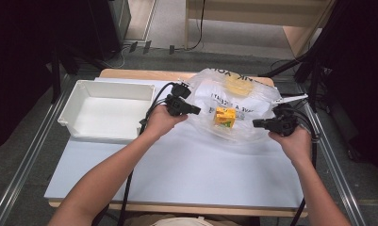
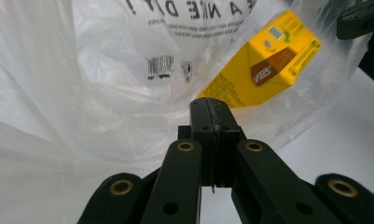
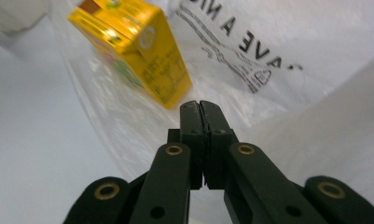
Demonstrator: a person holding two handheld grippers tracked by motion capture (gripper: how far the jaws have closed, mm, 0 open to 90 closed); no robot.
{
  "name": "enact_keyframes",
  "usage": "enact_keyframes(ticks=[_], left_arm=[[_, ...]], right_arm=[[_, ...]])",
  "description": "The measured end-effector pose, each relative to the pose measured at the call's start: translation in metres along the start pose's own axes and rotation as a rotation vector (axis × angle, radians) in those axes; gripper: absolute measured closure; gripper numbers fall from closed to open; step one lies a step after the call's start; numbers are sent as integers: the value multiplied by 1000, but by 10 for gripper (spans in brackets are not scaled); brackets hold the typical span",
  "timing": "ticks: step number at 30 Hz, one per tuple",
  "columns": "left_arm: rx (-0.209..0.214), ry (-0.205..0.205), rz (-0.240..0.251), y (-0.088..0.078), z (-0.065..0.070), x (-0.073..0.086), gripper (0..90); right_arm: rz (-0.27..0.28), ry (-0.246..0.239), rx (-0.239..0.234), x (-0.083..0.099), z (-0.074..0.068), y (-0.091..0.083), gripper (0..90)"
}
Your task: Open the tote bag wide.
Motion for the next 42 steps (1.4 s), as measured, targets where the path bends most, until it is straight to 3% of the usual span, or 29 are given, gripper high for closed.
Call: enact_keyframes(ticks=[5, 9, 13, 16, 17, 24, 28, 36, 42], left_arm=[[1, 7, 24, -15, 1, -17, 900], [-7, 23, 32, -20, 0, -29, 900], [-15, 14, 45, -18, -8, -50, 900], [-32, 19, 39, -11, -13, -56, 900], [-44, 11, 39, -5, -19, -59, 900], [-49, -22, 28, 18, -35, -59, 900], [-61, -38, -5, 37, -44, -53, 900], [-73, -55, -14, 56, -56, -46, 900], [-47, -74, -21, 70, -54, -36, 900]], right_arm=[[9, -31, -11, -18, -14, -9, 900], [16, -47, -8, -30, -17, -15, 900], [24, -48, 9, -49, -6, -16, 900], [26, -44, 13, -53, 0, -13, 900], [24, -21, 22, -55, 10, -9, 900], [9, 19, 40, -45, 35, 6, 900], [-9, 50, 47, -33, 51, 18, 900], [-7, 96, 55, -19, 67, 29, 900], [-3, 117, 55, -7, 74, 36, 900]])
Point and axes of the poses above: each handheld gripper's, and its own axes: y roughly forward along the jaws, x roughly out of its underside, z roughly to its right, the point moved 8 cm from there along y, roughly forward along the jaws, and after that the axes turned 4 degrees about -x, right-handed, at the moved point
